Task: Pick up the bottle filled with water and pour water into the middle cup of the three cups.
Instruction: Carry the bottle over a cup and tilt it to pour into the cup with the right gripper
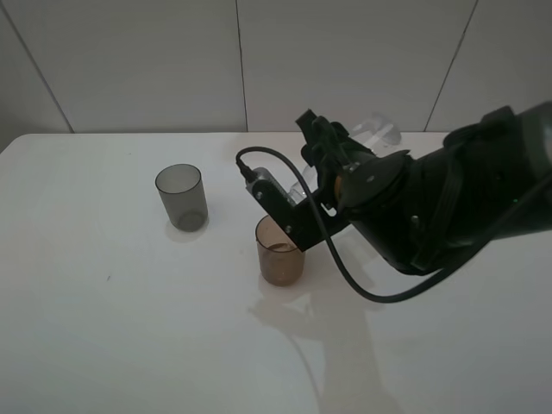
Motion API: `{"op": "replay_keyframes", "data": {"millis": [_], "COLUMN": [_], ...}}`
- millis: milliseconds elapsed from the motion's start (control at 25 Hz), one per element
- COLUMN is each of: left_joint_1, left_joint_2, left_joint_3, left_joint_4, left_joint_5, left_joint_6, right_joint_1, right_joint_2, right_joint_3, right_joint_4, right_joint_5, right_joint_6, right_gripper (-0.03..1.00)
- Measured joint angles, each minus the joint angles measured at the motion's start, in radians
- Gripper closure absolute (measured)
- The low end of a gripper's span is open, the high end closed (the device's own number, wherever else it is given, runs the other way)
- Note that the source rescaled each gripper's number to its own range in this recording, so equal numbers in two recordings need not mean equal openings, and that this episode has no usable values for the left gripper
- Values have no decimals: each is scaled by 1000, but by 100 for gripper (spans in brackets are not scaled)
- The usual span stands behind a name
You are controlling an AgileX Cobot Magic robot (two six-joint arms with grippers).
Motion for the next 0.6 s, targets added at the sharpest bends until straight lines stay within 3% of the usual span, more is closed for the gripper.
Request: {"op": "replay_keyframes", "data": {"millis": [600], "left_joint_1": [0], "left_joint_2": [0], "left_joint_3": [0], "left_joint_4": [0], "left_joint_5": [0], "left_joint_6": [0], "right_joint_1": [0], "right_joint_2": [0], "right_joint_3": [0], "right_joint_4": [0], "right_joint_5": [0], "right_joint_6": [0], "right_gripper": [97]}}
